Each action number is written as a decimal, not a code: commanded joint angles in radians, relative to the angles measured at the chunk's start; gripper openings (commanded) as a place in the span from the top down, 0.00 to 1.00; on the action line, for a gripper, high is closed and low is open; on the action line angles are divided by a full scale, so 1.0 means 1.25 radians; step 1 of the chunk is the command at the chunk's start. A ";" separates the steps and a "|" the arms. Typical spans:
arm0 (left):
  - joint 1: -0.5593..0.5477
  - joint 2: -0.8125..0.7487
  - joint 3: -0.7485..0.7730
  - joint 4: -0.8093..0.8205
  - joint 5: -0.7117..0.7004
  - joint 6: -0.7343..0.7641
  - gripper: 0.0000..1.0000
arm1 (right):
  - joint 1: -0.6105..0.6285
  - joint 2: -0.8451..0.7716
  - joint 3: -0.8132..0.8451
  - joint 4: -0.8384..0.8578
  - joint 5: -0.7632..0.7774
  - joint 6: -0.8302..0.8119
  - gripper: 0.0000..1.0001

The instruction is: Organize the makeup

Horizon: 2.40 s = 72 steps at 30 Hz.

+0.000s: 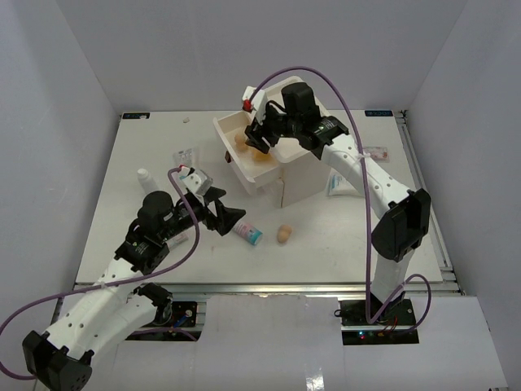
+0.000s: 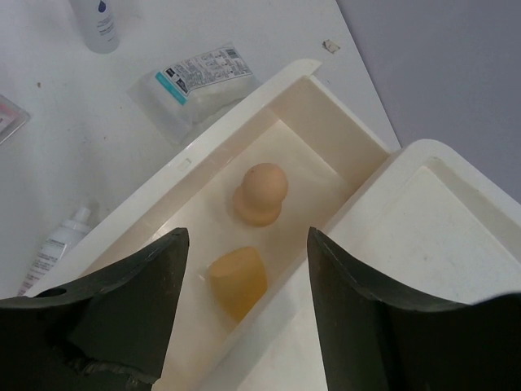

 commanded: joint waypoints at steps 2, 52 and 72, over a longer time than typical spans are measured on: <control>-0.066 0.091 0.043 0.007 -0.015 -0.089 0.06 | -0.082 -0.283 -0.159 0.010 -0.241 0.030 0.33; -0.440 0.883 0.380 -0.142 -0.705 -0.250 0.95 | -0.715 -0.755 -0.893 0.029 -0.625 0.017 0.36; -0.388 0.373 0.322 -0.084 -0.448 -0.208 1.00 | -0.725 -0.762 -0.899 0.034 -0.628 0.015 0.36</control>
